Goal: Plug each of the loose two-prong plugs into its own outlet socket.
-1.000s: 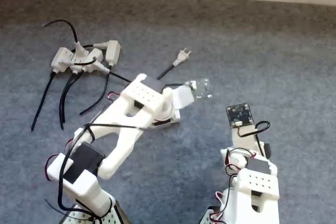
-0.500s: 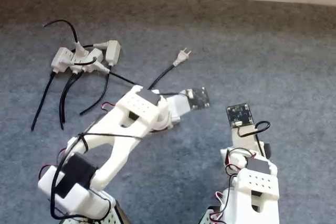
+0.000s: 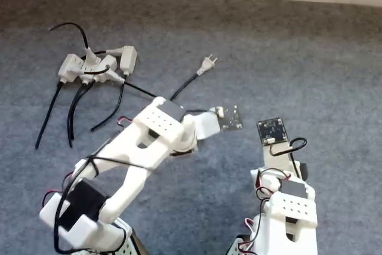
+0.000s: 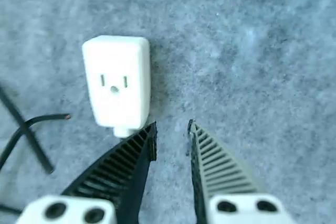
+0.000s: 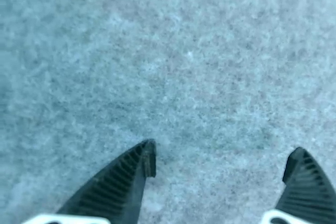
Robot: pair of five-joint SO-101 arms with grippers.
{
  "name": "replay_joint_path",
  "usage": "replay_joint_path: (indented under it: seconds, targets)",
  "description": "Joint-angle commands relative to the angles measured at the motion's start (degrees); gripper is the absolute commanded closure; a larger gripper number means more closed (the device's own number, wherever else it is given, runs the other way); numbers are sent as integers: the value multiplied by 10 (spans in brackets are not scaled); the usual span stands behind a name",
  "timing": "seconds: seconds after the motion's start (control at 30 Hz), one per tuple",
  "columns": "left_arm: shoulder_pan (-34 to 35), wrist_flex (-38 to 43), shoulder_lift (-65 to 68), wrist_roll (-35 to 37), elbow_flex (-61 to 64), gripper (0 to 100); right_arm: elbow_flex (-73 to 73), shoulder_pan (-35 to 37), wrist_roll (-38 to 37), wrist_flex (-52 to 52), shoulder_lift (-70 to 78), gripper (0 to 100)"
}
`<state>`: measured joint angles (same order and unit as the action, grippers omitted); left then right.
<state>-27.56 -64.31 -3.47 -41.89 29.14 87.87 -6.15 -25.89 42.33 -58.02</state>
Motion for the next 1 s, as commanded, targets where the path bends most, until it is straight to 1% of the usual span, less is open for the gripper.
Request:
replay_joint_path:
  seconds: [0.0,0.07,0.17,0.23,0.33,0.43,0.53,0.6,0.73,0.87,0.97]
  targets:
    - [4,-33,-68,5,-39,892,-2,9,-6,-7,-2,626]
    - [17,-16,-91,4,-40,892,-2,9,-6,-7,-2,626]
    - [51,33,-102,5,-44,892,-2,9,-6,-7,-1,626]
    - [73,59,-82,5,-41,892,-2,9,-6,-7,-1,626]
    - [80,67,-33,4,-41,892,-2,10,-6,-7,-1,626]
    - [62,68,6,4,-41,892,-2,10,-6,-7,-1,626]
    - [38,91,36,6,-39,892,-2,10,-6,-7,-1,626]
    - [23,96,56,24,-36,892,-2,10,-6,-7,-1,626]
    - [-3,129,92,28,-2,892,-2,10,-6,-7,-1,626]
    - [-40,147,94,29,62,892,-2,10,-6,-7,-1,626]
    - [-81,146,52,37,105,892,-2,10,-6,-7,-1,626]
